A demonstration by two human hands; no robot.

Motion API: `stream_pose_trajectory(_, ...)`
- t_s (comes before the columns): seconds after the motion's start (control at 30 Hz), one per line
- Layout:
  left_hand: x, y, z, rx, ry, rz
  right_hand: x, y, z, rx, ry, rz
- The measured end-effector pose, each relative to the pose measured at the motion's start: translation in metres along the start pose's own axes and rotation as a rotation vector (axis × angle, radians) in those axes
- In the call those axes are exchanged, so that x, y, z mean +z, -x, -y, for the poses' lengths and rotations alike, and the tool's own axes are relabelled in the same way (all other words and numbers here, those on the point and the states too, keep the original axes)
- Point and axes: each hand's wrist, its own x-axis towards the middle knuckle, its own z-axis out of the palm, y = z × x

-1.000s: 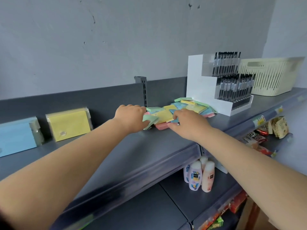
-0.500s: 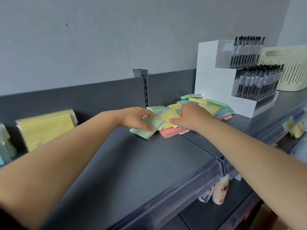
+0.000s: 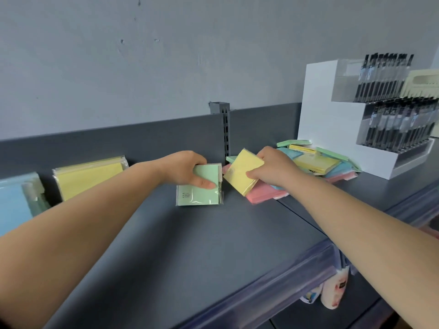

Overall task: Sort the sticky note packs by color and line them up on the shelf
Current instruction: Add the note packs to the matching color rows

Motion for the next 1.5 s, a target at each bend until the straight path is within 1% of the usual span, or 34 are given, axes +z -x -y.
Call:
stream_pose_trajectory(0.1,-0.005,0.020,0.002,-0.021,0.008,-0.028,0.003,0.005,0.006,-0.080,-0.107,-0.037)
stream_pose_trajectory(0.23,-0.011,0.052,0.007,-0.094,0.038,-0.089,0.002,0.012,0.016,-0.170,-0.261,-0.073)
stream_pose_trajectory(0.43,-0.014,0.117,0.012,-0.224,0.071,-0.111,0.017,0.033,0.042,-0.245,-0.532,0.044)
stream_pose_trajectory(0.57,-0.014,0.156,0.013,-0.258,0.072,-0.147,0.035,0.053,0.062,-0.297,-0.527,0.097)
stream_pose_trajectory(0.67,-0.015,0.184,0.018,-0.271,0.093,-0.211,0.045,0.067,0.077,-0.329,-0.535,0.110)
stream_pose_trajectory(0.83,-0.019,0.224,0.041,-0.344,0.210,-0.318,0.060,0.081,0.099,-0.373,-0.551,0.173)
stream_pose_trajectory(1.0,-0.030,0.250,0.069,-0.387,0.301,-0.419,0.070,0.076,0.127,-0.408,-0.504,0.236)
stream_pose_trajectory(1.13,-0.044,0.265,0.094,-0.410,0.284,-0.440,0.087,0.069,0.153,-0.452,-0.431,0.297)
stream_pose_trajectory(1.27,-0.054,0.273,0.120,-0.408,0.277,-0.459,0.108,0.059,0.176,-0.496,-0.348,0.311)
stream_pose_trajectory(1.33,-0.058,0.275,0.131,-0.403,0.274,-0.460,0.117,0.053,0.185,-0.515,-0.299,0.298)
stream_pose_trajectory(1.4,-0.062,0.275,0.141,-0.393,0.259,-0.456,0.124,0.047,0.193,-0.542,-0.224,0.248)
stream_pose_trajectory(1.5,-0.065,0.273,0.155,-0.377,0.247,-0.441,0.131,0.041,0.202,-0.568,-0.009,0.130)
